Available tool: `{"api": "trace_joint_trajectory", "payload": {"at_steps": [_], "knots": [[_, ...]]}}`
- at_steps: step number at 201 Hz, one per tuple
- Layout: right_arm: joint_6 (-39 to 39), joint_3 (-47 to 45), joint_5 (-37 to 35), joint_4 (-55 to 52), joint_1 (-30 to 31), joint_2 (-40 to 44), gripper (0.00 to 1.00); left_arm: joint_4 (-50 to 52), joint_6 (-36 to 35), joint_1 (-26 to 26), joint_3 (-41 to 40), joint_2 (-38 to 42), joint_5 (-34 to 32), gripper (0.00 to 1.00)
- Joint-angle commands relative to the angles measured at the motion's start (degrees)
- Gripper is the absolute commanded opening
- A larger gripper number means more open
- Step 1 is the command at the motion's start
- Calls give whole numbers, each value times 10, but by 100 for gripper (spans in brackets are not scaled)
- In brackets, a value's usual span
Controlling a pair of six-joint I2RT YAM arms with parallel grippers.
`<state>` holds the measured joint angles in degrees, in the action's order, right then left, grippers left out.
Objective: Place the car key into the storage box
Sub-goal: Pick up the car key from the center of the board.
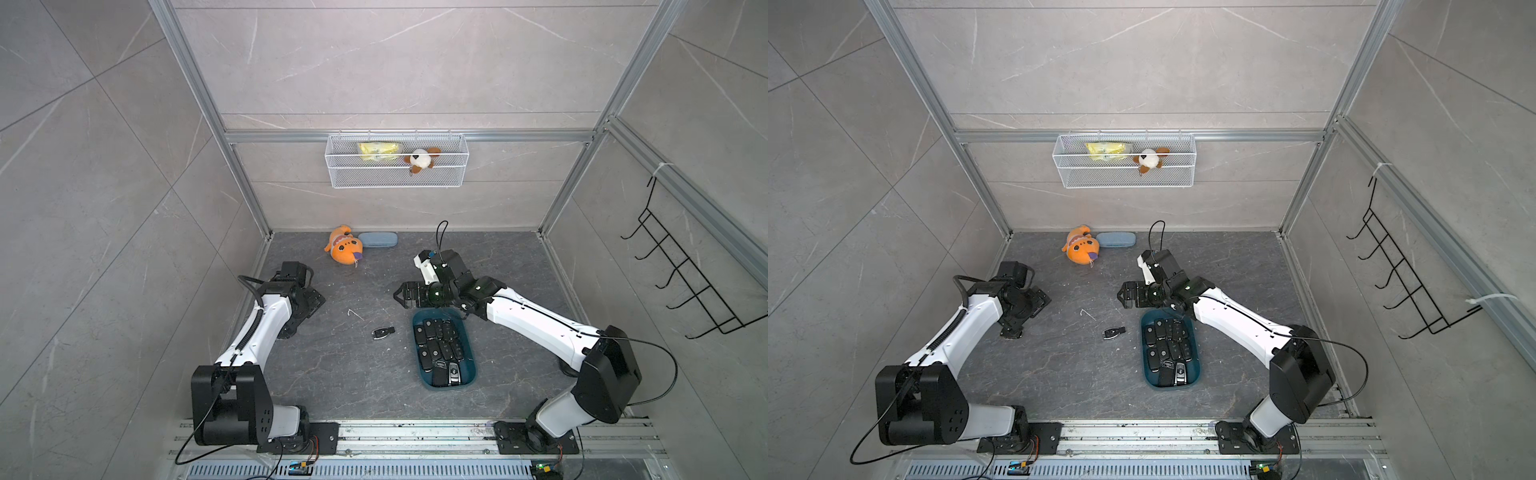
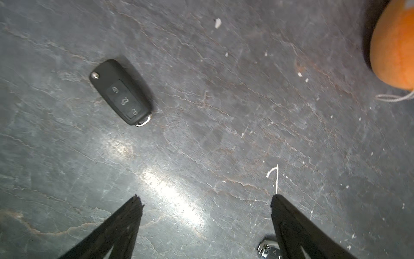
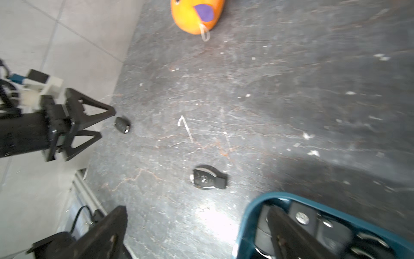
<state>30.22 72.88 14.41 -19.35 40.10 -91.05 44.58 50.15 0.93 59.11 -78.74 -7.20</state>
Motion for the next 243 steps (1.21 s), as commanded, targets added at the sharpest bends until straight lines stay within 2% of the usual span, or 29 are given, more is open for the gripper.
{"api": "trace_joint_trajectory", "payload": {"at_steps": [1,53,120,202,243], "knots": [[-8,8,57,62,6,-11,100,8,14,-23,-1,-12,-29,92],[-13,29,99,78,15,-43,100,-20,8,-90,-11,-72,-30,85],[-44,58,89,32,14,-55,100,-53,-17,-150,-17,-133,-35,80],[-41,62,75,15,12,-56,100,-74,-57,-167,-6,-191,-41,75],[-27,53,75,18,12,-51,100,-85,-78,-175,0,-205,-36,66]]}}
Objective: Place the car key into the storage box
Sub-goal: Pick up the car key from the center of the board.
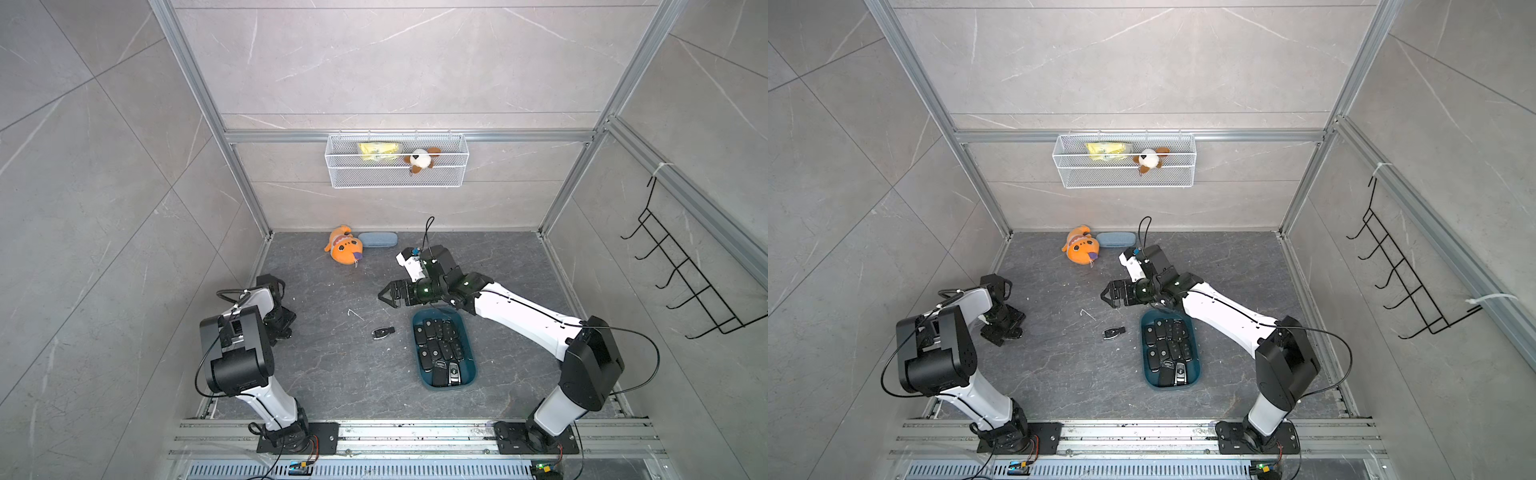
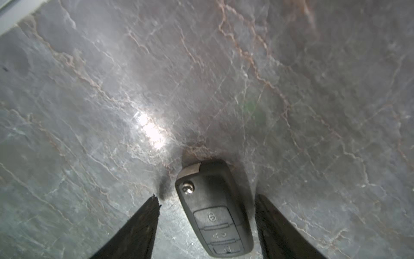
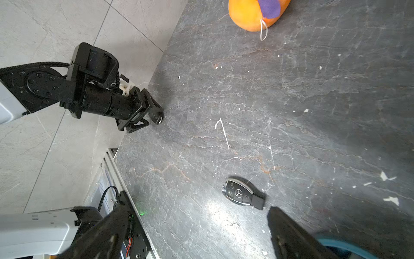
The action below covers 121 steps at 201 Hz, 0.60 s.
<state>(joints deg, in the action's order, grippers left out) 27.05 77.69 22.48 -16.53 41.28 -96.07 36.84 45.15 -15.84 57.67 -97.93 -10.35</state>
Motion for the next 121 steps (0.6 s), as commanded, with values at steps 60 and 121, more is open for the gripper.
{"api": "trace_joint_trajectory", "payload": {"at_steps": [60,121], "knots": [[19,-19,-9,-4,1,21,100,-15,-35,-10,5,1,15,29],[24,-44,-13,5,1,43,100,-2,-18,12,-41,98,76,27]]}}
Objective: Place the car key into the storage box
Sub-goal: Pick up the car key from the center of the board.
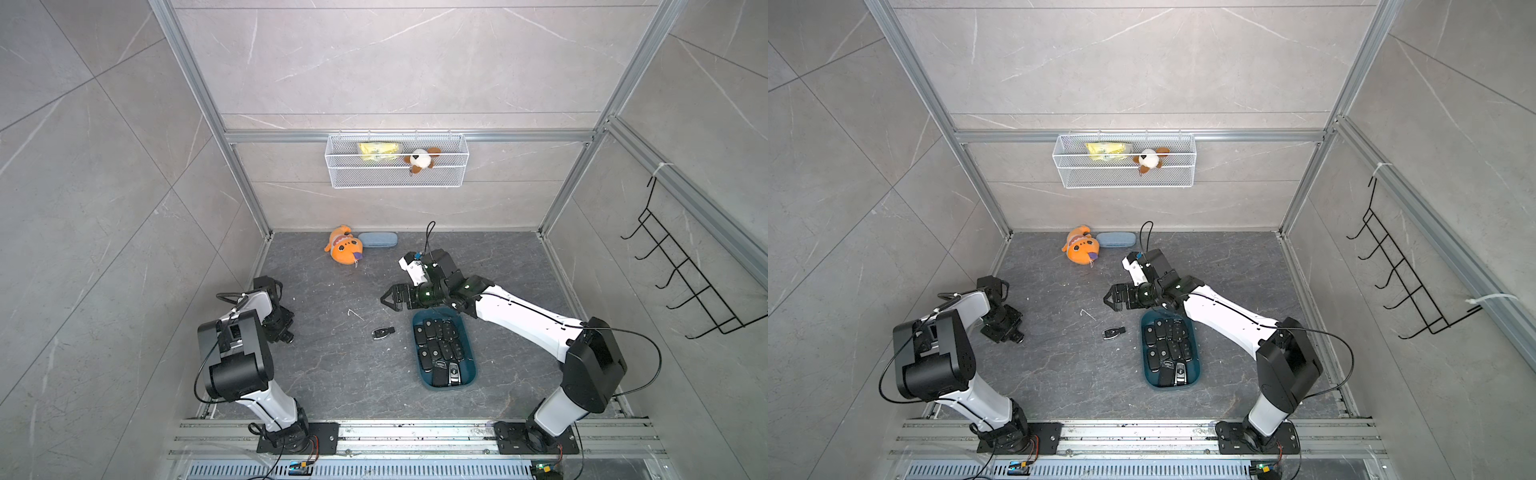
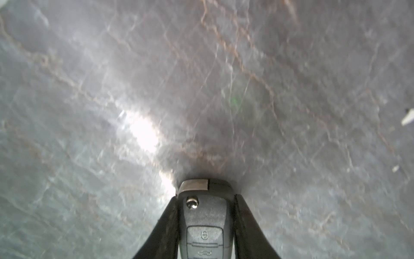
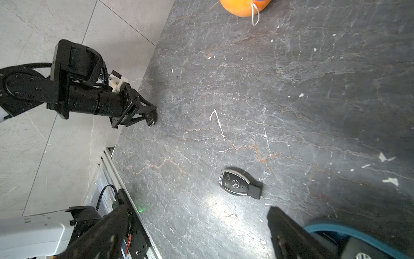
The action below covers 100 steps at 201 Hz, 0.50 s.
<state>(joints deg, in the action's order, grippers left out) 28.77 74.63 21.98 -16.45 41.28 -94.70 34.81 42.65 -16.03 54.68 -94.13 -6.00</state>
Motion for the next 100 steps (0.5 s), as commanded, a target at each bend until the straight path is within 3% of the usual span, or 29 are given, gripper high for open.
{"api": "trace_joint_trajectory", "payload": {"at_steps": [1,49,100], "knots": [[7,-14,-8,4,1,30,100,19,8,16,-11,62,33,27],[9,-48,-12,4,1,60,100,76,43,122,-12,149,3,27],[4,-87,-25,-8,1,110,100,120,128,287,15,192,-50,27]]}}
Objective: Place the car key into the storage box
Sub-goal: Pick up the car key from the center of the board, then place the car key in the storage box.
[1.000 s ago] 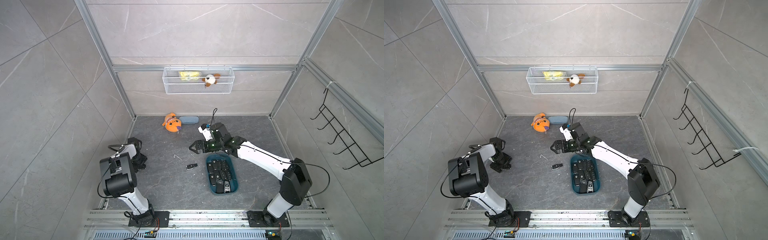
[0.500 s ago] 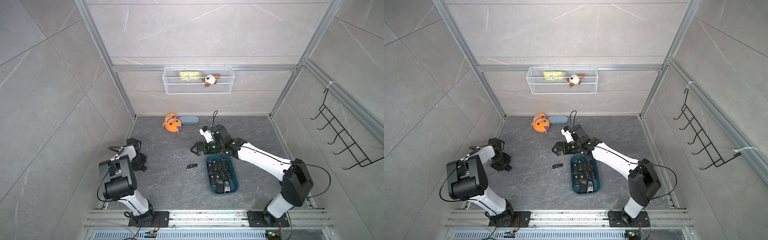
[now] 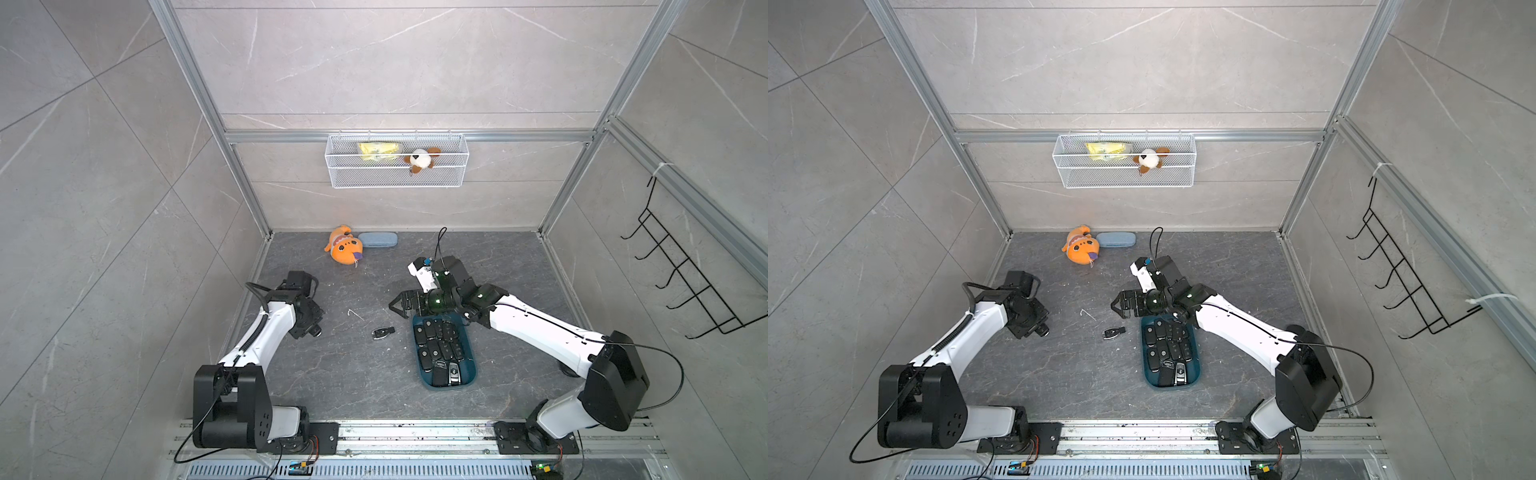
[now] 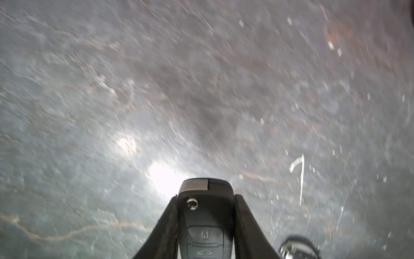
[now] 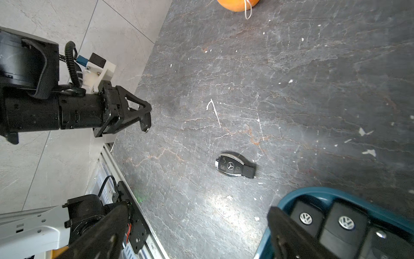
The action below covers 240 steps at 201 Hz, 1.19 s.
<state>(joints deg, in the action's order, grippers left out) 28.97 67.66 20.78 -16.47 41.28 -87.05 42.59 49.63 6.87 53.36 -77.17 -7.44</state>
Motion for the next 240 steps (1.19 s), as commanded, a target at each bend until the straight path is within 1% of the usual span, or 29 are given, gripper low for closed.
{"api": "trace_joint_trajectory", "payload": {"at_steps": [1,30,56,83,119,176,199,240], "knots": [[2,-18,-13,-7,2,35,100,43,59,60,29,23,-36,27],[3,-46,-23,-17,1,71,100,49,101,142,50,20,-56,27],[2,-75,-41,-35,1,112,100,53,123,209,82,-8,-72,27],[0,-104,-68,-62,1,158,100,52,130,274,125,-50,-85,27],[0,-143,-107,-106,2,223,99,56,122,341,195,-119,-81,27],[15,-192,-158,-169,1,309,100,47,125,433,292,-224,-57,27],[21,-203,-181,-194,1,340,100,27,115,457,314,-264,-36,27],[26,-218,-205,-235,1,382,100,28,107,486,352,-321,-18,27]]}}
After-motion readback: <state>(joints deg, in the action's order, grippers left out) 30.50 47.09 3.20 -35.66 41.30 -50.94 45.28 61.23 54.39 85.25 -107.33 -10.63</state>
